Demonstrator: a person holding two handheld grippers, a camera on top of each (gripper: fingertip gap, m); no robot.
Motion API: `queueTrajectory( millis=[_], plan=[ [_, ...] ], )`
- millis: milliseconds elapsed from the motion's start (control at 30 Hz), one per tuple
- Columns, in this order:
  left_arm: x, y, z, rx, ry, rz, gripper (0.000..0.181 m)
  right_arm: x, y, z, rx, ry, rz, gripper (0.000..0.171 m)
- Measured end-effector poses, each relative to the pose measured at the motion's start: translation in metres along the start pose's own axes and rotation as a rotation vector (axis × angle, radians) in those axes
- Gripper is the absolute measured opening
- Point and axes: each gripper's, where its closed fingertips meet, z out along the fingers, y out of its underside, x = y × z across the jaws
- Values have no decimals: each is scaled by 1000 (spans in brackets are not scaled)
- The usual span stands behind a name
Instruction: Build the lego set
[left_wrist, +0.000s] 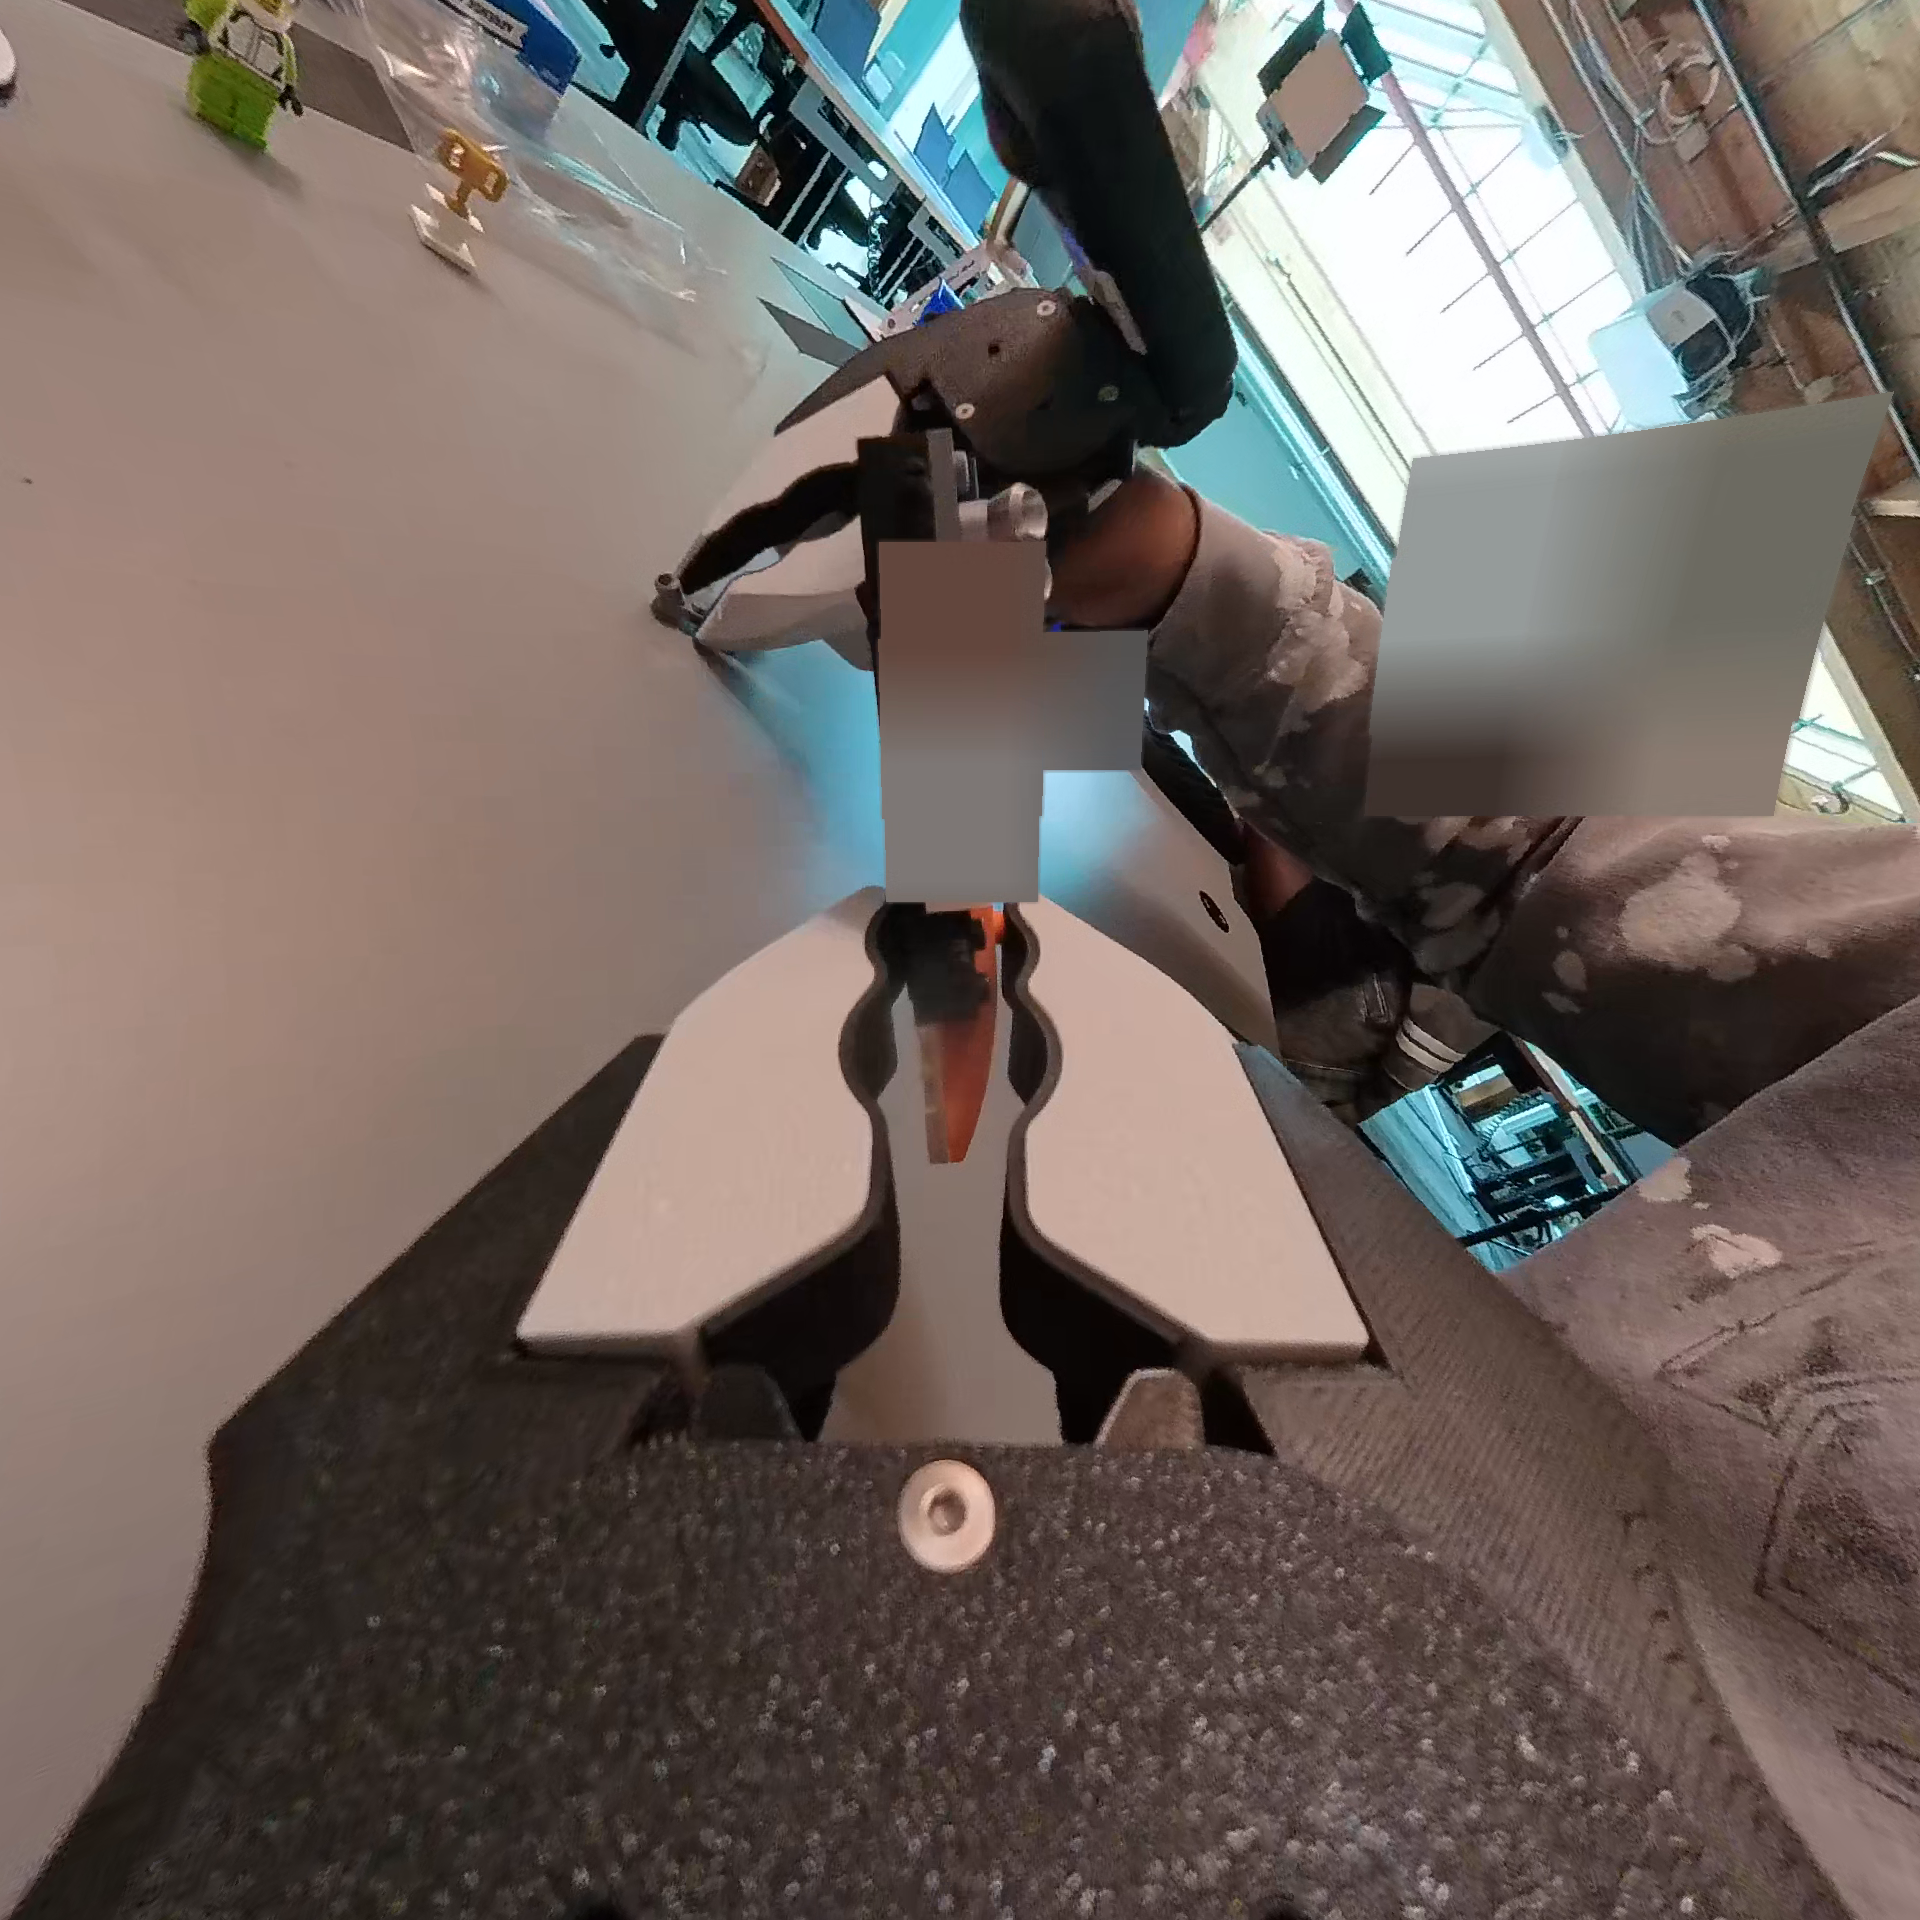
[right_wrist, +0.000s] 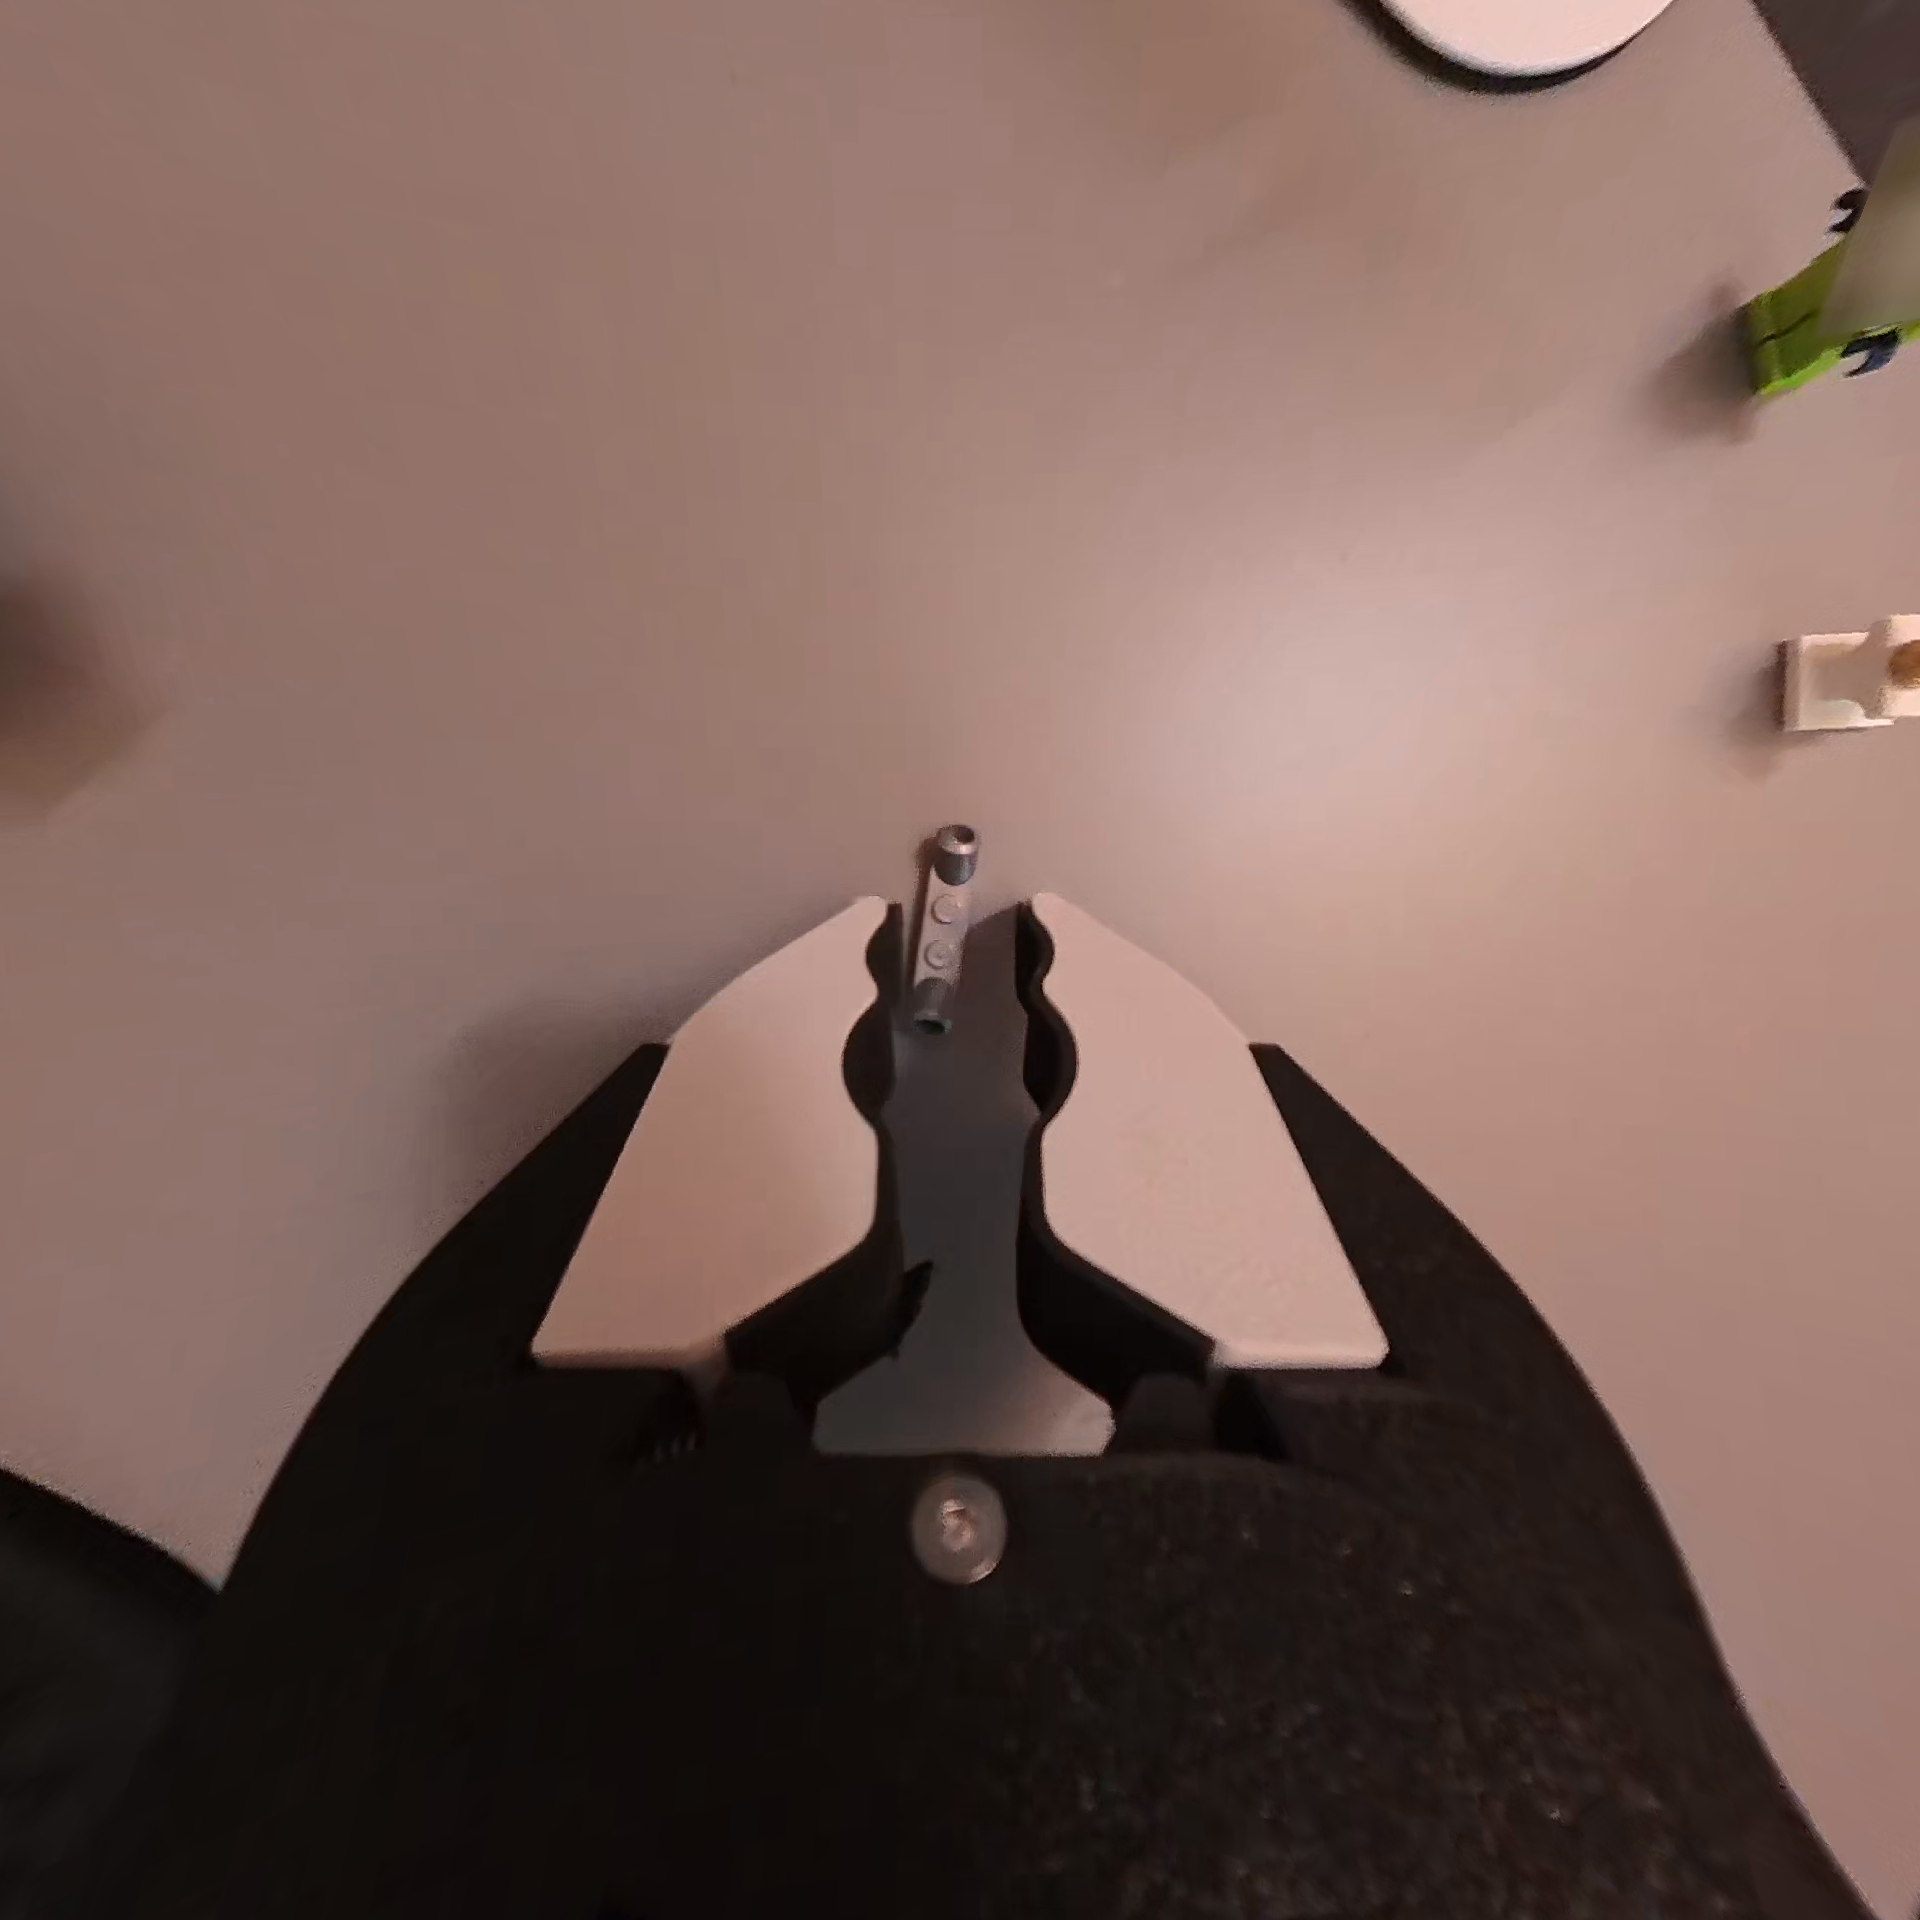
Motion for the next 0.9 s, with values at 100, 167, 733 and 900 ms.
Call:
queueTrajectory(
  millis=[100,167,733,900],
  plan=[
    [-2,0,0,-2,-6,-2,17,-2,-2,0,-4,5,-27,8],
    [-3,0,0,-4,-8,-10,17,-10,-12,-5,46,-10,-34,8],
    [7,-3,0,22,38,0,17,-122,-110,-74,334,-56,-406,8],
    [11,-5,0,29,81,-29,17,-121,-110,-77,315,-59,-407,10]
  ],
)
